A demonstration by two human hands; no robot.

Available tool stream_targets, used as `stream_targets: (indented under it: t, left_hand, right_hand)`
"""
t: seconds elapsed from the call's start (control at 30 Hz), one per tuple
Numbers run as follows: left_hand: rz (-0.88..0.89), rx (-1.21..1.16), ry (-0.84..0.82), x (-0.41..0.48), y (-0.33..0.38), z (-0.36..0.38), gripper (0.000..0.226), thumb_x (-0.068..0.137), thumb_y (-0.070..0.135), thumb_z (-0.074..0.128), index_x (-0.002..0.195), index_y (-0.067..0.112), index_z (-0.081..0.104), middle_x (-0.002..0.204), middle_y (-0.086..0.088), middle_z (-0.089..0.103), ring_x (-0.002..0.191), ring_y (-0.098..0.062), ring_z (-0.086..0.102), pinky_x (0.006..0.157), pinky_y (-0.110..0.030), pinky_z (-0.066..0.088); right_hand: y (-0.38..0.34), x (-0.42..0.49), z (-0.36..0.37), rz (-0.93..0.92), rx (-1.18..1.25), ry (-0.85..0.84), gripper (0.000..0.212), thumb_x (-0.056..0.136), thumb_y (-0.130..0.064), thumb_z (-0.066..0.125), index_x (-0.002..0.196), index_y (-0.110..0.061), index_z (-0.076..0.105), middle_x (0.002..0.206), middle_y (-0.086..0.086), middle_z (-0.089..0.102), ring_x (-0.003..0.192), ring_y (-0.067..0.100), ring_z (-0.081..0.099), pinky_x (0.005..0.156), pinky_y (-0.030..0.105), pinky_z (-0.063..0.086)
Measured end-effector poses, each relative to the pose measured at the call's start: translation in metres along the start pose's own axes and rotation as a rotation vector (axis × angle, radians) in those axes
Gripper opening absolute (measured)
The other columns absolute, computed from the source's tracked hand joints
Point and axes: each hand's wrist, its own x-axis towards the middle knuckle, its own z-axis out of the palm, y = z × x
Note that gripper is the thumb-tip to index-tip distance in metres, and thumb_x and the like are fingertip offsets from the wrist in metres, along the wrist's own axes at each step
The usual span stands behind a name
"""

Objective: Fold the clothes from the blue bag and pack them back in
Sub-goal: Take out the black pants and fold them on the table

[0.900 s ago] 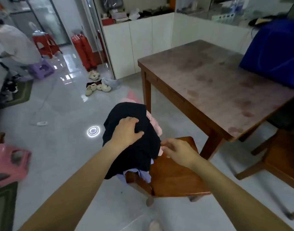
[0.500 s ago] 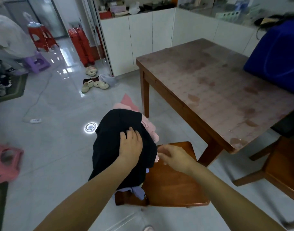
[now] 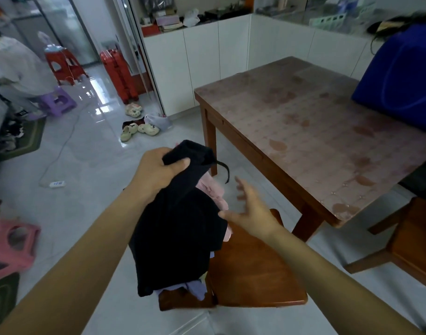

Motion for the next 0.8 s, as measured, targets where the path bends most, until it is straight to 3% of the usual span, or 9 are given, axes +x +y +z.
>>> stream_targets:
  t: [0.13, 0.2, 0.27, 0.3, 0.37, 0.43, 0.53, 0.67, 0.8]
  left_hand:
    - [0.044, 0.03, -0.16, -0.008, 0.024, 0.012, 0.014, 0.082, 0.019, 0.072, 0.093, 0.019, 0.063, 0.088, 0.0, 0.068, 0.079, -0.01, 0.065, 0.07, -0.022, 0.053]
    - [0.083, 0.028, -0.248, -0.01, 0.034, 0.017, 0.011, 0.082, 0.018, 0.071, 0.088, 0.022, 0.063, 0.084, 0.003, 0.068, 0.07, -0.003, 0.065, 0.064, -0.016, 0.053]
    - [0.135, -0.015, -0.288, -0.01, 0.046, 0.021, 0.012, 0.081, 0.015, 0.071, 0.084, 0.023, 0.062, 0.079, 0.005, 0.067, 0.063, 0.003, 0.064, 0.059, -0.012, 0.051]
    - [0.171, -0.031, -0.286, -0.008, 0.05, 0.022, 0.013, 0.081, 0.015, 0.071, 0.084, 0.023, 0.062, 0.078, 0.006, 0.067, 0.063, 0.004, 0.064, 0.058, -0.011, 0.05]
    - [0.25, -0.05, -0.256, -0.004, 0.059, 0.026, 0.014, 0.08, 0.018, 0.072, 0.086, 0.025, 0.061, 0.08, 0.009, 0.065, 0.065, 0.008, 0.062, 0.058, -0.008, 0.047]
    - [0.327, -0.03, -0.246, 0.001, 0.065, 0.032, 0.028, 0.074, 0.032, 0.077, 0.096, 0.026, 0.061, 0.09, 0.012, 0.065, 0.075, 0.009, 0.062, 0.065, -0.008, 0.047]
    - [0.339, 0.122, -0.372, 0.007, 0.064, 0.049, 0.076, 0.06, 0.052, 0.08, 0.124, 0.021, 0.053, 0.116, 0.01, 0.062, 0.1, -0.001, 0.06, 0.083, -0.017, 0.049]
    - [0.302, 0.046, -0.326, 0.009, 0.065, 0.092, 0.038, 0.082, 0.027, 0.071, 0.116, 0.018, 0.057, 0.106, 0.01, 0.059, 0.087, 0.001, 0.057, 0.07, -0.004, 0.045]
    - [0.235, -0.129, -0.405, 0.011, 0.081, 0.141, 0.023, 0.083, 0.02, 0.069, 0.103, 0.022, 0.059, 0.102, 0.007, 0.063, 0.1, -0.015, 0.061, 0.087, -0.027, 0.051]
  right_hand:
    - [-0.045, 0.023, -0.023, -0.303, -0.214, 0.112, 0.118, 0.063, -0.043, 0.084, 0.147, -0.043, 0.003, 0.155, -0.001, 0.004, 0.142, 0.023, 0.01, 0.11, 0.043, 0.021]
    - [-0.06, 0.029, -0.041, -0.414, -0.408, 0.171, 0.098, 0.063, -0.044, 0.083, 0.144, -0.037, 0.027, 0.157, 0.003, 0.005, 0.143, 0.029, 0.006, 0.111, 0.048, 0.014]
    - [-0.07, 0.03, -0.061, -0.51, -0.42, 0.189, 0.058, 0.067, -0.039, 0.082, 0.119, -0.031, 0.057, 0.148, -0.003, 0.034, 0.139, 0.019, 0.024, 0.114, 0.05, 0.007]
    - [-0.075, 0.029, -0.07, -0.513, -0.369, 0.165, 0.043, 0.069, -0.035, 0.081, 0.107, -0.031, 0.062, 0.133, -0.011, 0.052, 0.13, 0.007, 0.039, 0.116, 0.051, 0.005]
    - [-0.081, 0.024, -0.085, -0.447, -0.228, 0.08, 0.03, 0.073, -0.027, 0.078, 0.098, -0.029, 0.062, 0.101, -0.019, 0.064, 0.103, -0.008, 0.055, 0.115, 0.046, 0.023]
    - [-0.086, 0.019, -0.104, -0.349, -0.129, 0.103, 0.03, 0.076, -0.023, 0.076, 0.102, -0.025, 0.061, 0.098, -0.012, 0.065, 0.095, 0.002, 0.061, 0.095, 0.04, 0.049]
    - [-0.087, 0.013, -0.143, -0.276, 0.006, 0.281, 0.027, 0.079, -0.021, 0.073, 0.1, -0.027, 0.058, 0.099, -0.01, 0.063, 0.093, 0.006, 0.061, 0.082, 0.029, 0.053]
    - [-0.085, -0.002, -0.199, -0.231, -0.051, 0.374, 0.021, 0.079, -0.024, 0.073, 0.092, -0.027, 0.057, 0.094, -0.009, 0.063, 0.086, 0.005, 0.061, 0.073, 0.024, 0.049]
    - [-0.078, -0.024, -0.24, -0.185, -0.074, 0.221, 0.044, 0.065, -0.03, 0.08, 0.105, -0.026, 0.063, 0.1, -0.012, 0.068, 0.089, -0.002, 0.065, 0.075, 0.012, 0.05]
